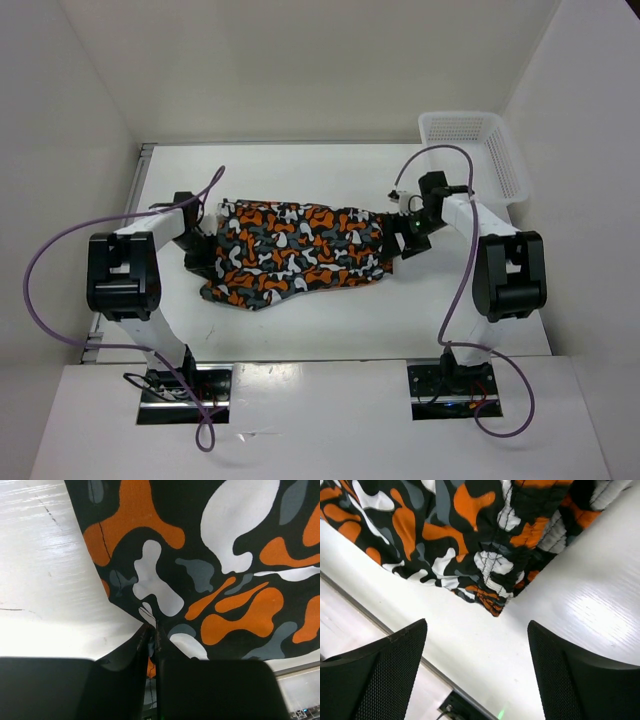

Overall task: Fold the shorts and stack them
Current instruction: Fold the shorts

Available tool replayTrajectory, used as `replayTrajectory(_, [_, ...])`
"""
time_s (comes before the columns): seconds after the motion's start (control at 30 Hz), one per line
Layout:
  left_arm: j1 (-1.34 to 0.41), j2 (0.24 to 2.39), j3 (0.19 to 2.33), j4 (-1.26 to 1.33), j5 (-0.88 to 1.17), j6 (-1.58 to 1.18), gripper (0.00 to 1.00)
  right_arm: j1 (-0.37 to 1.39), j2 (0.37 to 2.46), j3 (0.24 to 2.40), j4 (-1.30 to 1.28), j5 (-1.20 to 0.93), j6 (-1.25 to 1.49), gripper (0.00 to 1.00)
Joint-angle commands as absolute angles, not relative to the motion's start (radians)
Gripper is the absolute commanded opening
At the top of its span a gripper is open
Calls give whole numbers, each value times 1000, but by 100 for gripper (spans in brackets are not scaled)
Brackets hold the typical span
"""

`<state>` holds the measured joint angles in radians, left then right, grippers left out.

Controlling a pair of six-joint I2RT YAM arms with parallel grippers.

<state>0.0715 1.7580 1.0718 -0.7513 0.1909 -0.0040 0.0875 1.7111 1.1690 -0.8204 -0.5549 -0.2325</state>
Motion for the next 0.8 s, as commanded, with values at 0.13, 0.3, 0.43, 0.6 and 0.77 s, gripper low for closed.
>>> replayTrajectory(0.13, [69, 1732, 1071, -758, 187, 0, 15, 109, 1647, 1440, -747, -356, -212, 89])
replayTrajectory(0.3, [69, 1741, 1071, -749, 177, 0, 16, 219, 1778, 1546, -666, -252, -253, 59])
replayTrajectory(0.43, [69, 1750, 1080, -749, 167, 0, 16, 232, 1897, 1617, -678, -268, -294, 69])
replayTrajectory(0.6, [78, 1761, 1080, -749, 167, 0, 16, 241, 2015, 1654, -692, -281, -357, 83])
replayTrajectory(0.77, [78, 1779, 1091, -749, 158, 0, 16, 241, 2057, 1654, -683, -244, -380, 68])
